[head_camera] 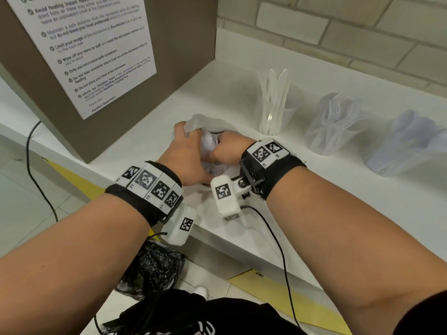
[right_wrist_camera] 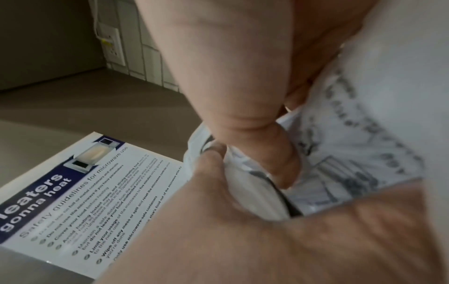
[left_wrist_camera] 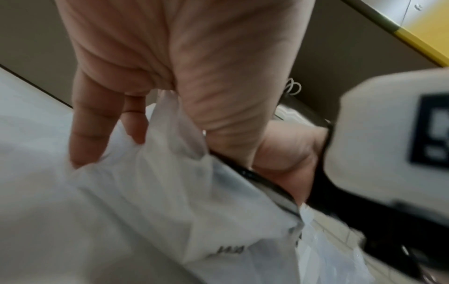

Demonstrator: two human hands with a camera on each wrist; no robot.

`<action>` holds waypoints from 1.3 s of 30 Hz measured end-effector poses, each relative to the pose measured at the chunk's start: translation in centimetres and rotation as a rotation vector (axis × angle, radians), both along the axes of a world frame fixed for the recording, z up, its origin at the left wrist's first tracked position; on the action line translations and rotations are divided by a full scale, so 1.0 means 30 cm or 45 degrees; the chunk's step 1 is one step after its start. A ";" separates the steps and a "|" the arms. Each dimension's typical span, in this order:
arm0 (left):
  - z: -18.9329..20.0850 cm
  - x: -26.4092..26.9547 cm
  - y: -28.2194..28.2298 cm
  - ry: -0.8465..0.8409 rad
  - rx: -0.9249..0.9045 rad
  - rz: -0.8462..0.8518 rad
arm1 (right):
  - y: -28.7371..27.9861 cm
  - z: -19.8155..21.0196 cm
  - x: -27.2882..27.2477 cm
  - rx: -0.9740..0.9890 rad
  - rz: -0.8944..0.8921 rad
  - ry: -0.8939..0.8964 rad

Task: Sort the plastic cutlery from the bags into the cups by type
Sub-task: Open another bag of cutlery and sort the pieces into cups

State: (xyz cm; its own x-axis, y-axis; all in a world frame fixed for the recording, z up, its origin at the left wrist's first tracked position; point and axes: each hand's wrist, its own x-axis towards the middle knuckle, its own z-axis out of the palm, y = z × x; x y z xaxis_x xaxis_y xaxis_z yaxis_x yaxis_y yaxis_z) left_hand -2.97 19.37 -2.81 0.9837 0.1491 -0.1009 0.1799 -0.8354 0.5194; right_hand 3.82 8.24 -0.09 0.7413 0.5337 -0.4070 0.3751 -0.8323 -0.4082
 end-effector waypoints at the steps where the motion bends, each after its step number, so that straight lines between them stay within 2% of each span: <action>1: 0.011 0.002 0.003 0.026 0.006 0.008 | -0.008 0.004 0.000 0.062 -0.064 0.005; 3: 0.023 0.012 0.017 0.043 0.033 0.026 | -0.023 0.011 0.004 0.118 -0.140 -0.008; 7: 0.062 0.036 0.037 0.093 0.109 0.095 | -0.054 0.030 0.004 0.152 -0.117 -0.002; 11: 0.086 0.055 0.062 0.190 0.170 0.160 | -0.077 0.018 -0.015 0.384 -0.143 0.104; 18: 0.116 0.074 0.067 0.163 0.234 0.140 | -0.100 -0.012 -0.024 0.692 -0.220 0.241; 23: 0.149 0.067 0.065 0.202 0.215 0.168 | -0.132 0.013 -0.033 0.759 0.006 0.348; 27: 0.151 0.062 0.058 0.110 0.209 0.067 | -0.134 0.009 -0.047 0.605 0.136 0.304; 32: 0.188 0.063 0.074 -0.053 0.147 0.152 | -0.145 0.016 -0.036 0.371 0.295 0.142; 36: 0.173 0.068 0.060 0.046 0.307 -0.018 | -0.148 0.014 -0.049 0.318 0.363 0.102; 39: 0.173 0.069 0.061 0.153 0.302 -0.075 | -0.151 0.012 -0.060 0.307 0.350 0.062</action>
